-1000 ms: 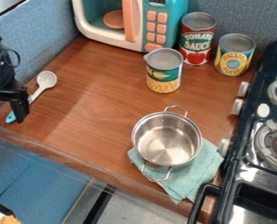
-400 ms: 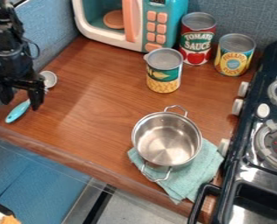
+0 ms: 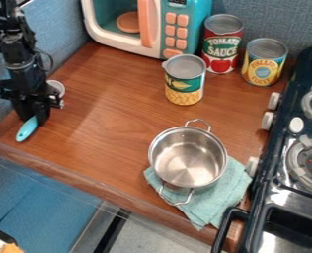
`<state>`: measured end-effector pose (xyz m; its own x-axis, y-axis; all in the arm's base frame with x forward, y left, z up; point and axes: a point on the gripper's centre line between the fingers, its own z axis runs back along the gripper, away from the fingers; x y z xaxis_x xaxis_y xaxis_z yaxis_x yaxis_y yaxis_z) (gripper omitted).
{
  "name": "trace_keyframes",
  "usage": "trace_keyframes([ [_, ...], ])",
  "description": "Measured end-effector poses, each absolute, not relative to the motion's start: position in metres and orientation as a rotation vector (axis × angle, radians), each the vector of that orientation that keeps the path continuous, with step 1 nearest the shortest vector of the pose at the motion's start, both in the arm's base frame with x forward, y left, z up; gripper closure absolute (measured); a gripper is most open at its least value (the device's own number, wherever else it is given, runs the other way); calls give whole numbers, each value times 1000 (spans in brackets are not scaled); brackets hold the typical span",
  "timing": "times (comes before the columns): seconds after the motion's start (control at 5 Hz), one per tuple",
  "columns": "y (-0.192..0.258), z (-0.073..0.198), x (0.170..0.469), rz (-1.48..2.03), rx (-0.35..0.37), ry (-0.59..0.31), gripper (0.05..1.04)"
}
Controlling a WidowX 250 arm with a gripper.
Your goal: Put the spoon to the middle right side of the can
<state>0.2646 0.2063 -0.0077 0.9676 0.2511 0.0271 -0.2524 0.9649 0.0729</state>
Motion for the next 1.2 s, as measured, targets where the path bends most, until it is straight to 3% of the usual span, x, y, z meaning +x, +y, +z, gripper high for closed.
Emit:
trace_keyframes([
  [0.2, 205, -8, 265, 251, 69, -16, 863],
  [0.4, 195, -3, 256, 308, 47, 17, 865],
  [0.6, 180, 40, 271, 420, 39, -93, 865],
  [0.8, 151, 76, 296, 400, 39, -159, 865],
  [1.0, 112, 91, 327, 340, 13, -204, 865],
  [1.2, 62, 89, 361, 253, -44, -211, 865],
])
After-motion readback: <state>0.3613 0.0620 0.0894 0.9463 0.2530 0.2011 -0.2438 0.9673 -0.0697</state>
